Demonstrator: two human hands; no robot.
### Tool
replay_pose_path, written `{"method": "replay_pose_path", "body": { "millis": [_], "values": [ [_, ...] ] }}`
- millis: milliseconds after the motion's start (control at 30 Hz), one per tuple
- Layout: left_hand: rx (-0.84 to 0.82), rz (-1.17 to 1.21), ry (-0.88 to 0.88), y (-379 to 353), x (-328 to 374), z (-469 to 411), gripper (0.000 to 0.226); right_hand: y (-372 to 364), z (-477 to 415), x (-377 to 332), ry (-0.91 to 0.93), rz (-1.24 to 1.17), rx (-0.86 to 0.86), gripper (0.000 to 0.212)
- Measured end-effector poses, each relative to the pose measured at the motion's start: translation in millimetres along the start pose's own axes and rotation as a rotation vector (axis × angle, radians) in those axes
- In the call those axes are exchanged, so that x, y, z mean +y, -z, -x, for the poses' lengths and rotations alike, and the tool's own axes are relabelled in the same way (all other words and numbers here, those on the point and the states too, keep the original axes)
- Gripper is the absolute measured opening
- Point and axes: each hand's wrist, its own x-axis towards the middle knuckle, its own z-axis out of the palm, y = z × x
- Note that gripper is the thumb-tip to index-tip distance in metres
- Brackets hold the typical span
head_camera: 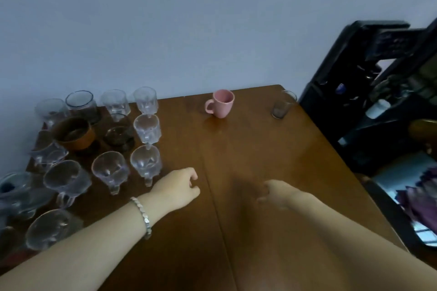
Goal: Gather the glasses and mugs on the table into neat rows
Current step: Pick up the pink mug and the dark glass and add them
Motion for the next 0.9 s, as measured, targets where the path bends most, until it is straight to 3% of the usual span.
{"method": "replay_pose_path", "body": {
  "millis": [233,467,533,600,700,767,900],
  "values": [
    [0.055,0.043,0.023,-37,132,-89,0.032,76,-70,121,0.017,-0.017,0.094,0.046],
    [0.055,0.033,0.136,-49,182,-164,0.028,154,-158,147,0.103,0.026,0.165,0.044],
    [0.069,0.04,0.182,-46,185,-181,0.025,177,-184,137,0.147,-0.015,0.329,0.057],
    [0.074,0.052,0.217,-42,186,-198,0.024,198,-210,124,0.167,-0.045,0.481,0.085],
    [0.093,0.057,0.249,-35,183,-220,0.025,218,-246,108,0.151,-0.02,0.436,0.114],
    [0.085,0.069,0.276,-33,179,-232,0.024,222,-266,102,0.158,0.009,0.381,0.111],
    [0.066,0.095,0.312,-33,165,-246,0.024,219,-286,102,0.224,-0.035,0.535,0.081]
  ]
}}
